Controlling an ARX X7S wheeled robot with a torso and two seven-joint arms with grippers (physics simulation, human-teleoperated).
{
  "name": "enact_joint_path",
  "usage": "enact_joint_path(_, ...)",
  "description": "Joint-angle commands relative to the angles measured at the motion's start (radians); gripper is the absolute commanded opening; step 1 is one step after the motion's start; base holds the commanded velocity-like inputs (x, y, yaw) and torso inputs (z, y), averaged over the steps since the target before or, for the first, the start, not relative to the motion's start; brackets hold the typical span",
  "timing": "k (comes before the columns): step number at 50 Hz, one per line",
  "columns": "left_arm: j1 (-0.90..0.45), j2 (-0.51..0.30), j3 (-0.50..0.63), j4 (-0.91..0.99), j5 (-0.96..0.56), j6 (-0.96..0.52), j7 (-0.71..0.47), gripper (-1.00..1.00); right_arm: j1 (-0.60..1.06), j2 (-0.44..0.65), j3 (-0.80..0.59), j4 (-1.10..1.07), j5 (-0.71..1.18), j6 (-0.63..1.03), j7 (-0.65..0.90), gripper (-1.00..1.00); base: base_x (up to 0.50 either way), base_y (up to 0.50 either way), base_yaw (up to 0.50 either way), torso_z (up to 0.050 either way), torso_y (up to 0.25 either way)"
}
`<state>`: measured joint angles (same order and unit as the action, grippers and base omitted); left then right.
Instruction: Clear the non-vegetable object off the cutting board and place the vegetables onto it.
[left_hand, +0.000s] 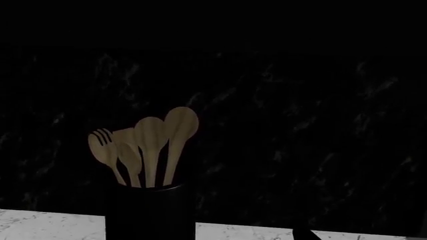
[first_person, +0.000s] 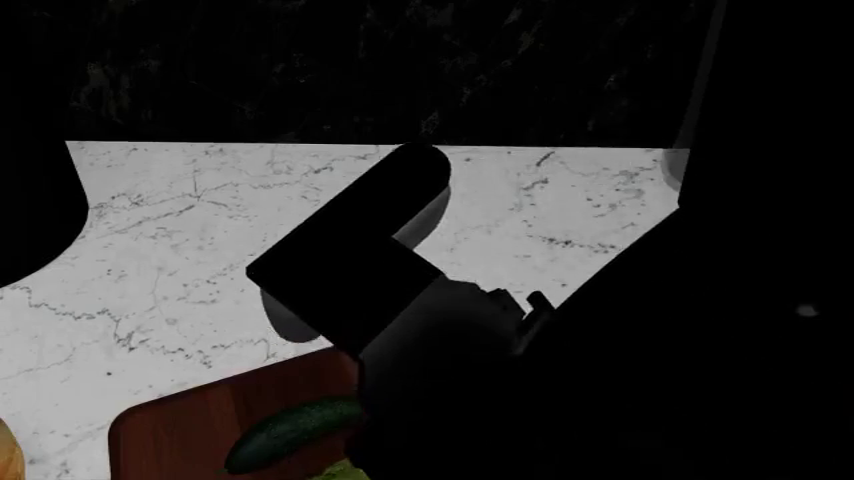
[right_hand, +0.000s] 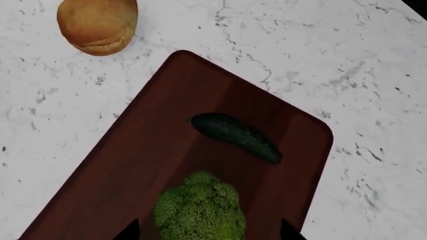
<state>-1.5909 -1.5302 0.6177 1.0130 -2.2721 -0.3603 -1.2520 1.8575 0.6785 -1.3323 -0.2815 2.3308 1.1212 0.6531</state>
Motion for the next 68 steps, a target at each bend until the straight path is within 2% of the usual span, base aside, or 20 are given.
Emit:
enact_joint_path(1, -0.035, 0.048, -0.052, -0.015, -0.022, -0.032, -0.004, 1.00, 0.095, 0.017, 0.039, -0.037, 0.080, -0.005, 0.028, 1.00, 0.00, 0.00, 0.00, 0.000, 0.000)
enact_joint_path(8, -0.091, 0.090, -0.079, -0.032, -0.078, -0.073, -0.046, 1.00, 0.166, 0.076, 0.056, -0.090, 0.163, -0.047, 0.096, 1.00, 0.00, 0.00, 0.00, 0.000, 0.000)
enact_joint_path(14, -0.098, 0.084, -0.092, -0.011, -0.103, -0.060, -0.054, 1.00, 0.211, 0.134, 0.084, -0.217, 0.229, -0.146, 0.192, 1.00, 0.00, 0.00, 0.00, 0.000, 0.000)
enact_joint_path(27, -0.111, 0.079, -0.121, -0.002, -0.146, -0.049, -0.049, 1.00, 0.268, 0.266, 0.172, -0.513, 0.301, -0.465, 0.430, 1.00, 0.00, 0.00, 0.00, 0.000, 0.000)
enact_joint_path(33, -0.131, 0.077, -0.139, 0.000, -0.183, -0.058, -0.067, 1.00, 0.306, 0.319, 0.250, -0.610, 0.366, -0.621, 0.484, 1.00, 0.00, 0.00, 0.00, 0.000, 0.000)
enact_joint_path(37, -0.139, 0.079, -0.146, -0.001, -0.196, -0.063, -0.077, 1.00, 0.414, 0.326, 0.264, -0.631, 0.375, -0.569, 0.608, 1.00, 0.00, 0.00, 0.00, 0.000, 0.000)
enact_joint_path(40, -0.144, 0.082, -0.152, 0.002, -0.206, -0.063, -0.085, 1.00, 0.477, 0.328, 0.310, -0.679, 0.415, -0.611, 0.688, 1.00, 0.00, 0.00, 0.00, 0.000, 0.000)
enact_joint_path(46, -0.164, 0.091, -0.165, -0.003, -0.232, -0.086, -0.095, 1.00, 0.483, 0.367, 0.475, -0.763, 0.498, -0.664, 0.782, 1.00, 0.00, 0.00, 0.00, 0.000, 0.000)
enact_joint_path(47, -0.194, 0.111, -0.170, -0.007, -0.229, -0.131, -0.108, 1.00, 0.475, 0.382, 0.540, -0.765, 0.506, -0.669, 0.795, 1.00, 0.00, 0.00, 0.00, 0.000, 0.000)
enact_joint_path(50, -0.203, 0.132, -0.179, 0.002, -0.250, -0.103, -0.113, 1.00, 0.392, 0.349, 0.729, -0.765, 0.541, -0.626, 0.896, 1.00, 0.00, 0.00, 0.00, 0.000, 0.000)
enact_joint_path(51, -0.233, 0.154, -0.177, 0.002, -0.257, -0.133, -0.133, 1.00, 0.363, 0.350, 0.768, -0.765, 0.557, -0.612, 0.914, 1.00, 0.00, 0.00, 0.00, 0.000, 0.000)
enact_joint_path(54, -0.267, 0.179, -0.183, 0.009, -0.289, -0.133, -0.157, 1.00, 0.269, 0.373, 0.855, -0.766, 0.503, -0.560, 0.916, 1.00, 0.00, 0.00, 0.00, 0.000, 0.000)
enact_joint_path(57, -0.242, 0.153, -0.208, 0.031, -0.295, -0.106, -0.141, 1.00, 0.203, 0.378, 0.928, -0.766, 0.435, -0.513, 0.917, 1.00, 0.00, 0.00, 0.00, 0.000, 0.000)
enact_joint_path(61, -0.149, 0.171, -0.335, 0.033, -0.324, -0.126, -0.170, 1.00, 0.210, 0.368, 0.963, -0.766, 0.395, -0.504, 0.917, 1.00, 0.00, 0.00, 0.00, 0.000, 0.000)
enact_joint_path(64, -0.061, 0.225, -0.491, 0.033, -0.369, -0.169, -0.224, 1.00, 0.179, 0.387, 1.040, -0.765, 0.402, -0.481, 0.916, 1.00, 0.00, 0.00, 0.00, 0.000, 0.000)
enact_joint_path(68, -0.039, 0.304, -0.602, 0.033, -0.445, -0.216, -0.308, 1.00, 0.102, 0.412, 1.155, -0.765, 0.405, -0.449, 0.915, 1.00, 0.00, 0.00, 0.00, 0.000, 0.000)
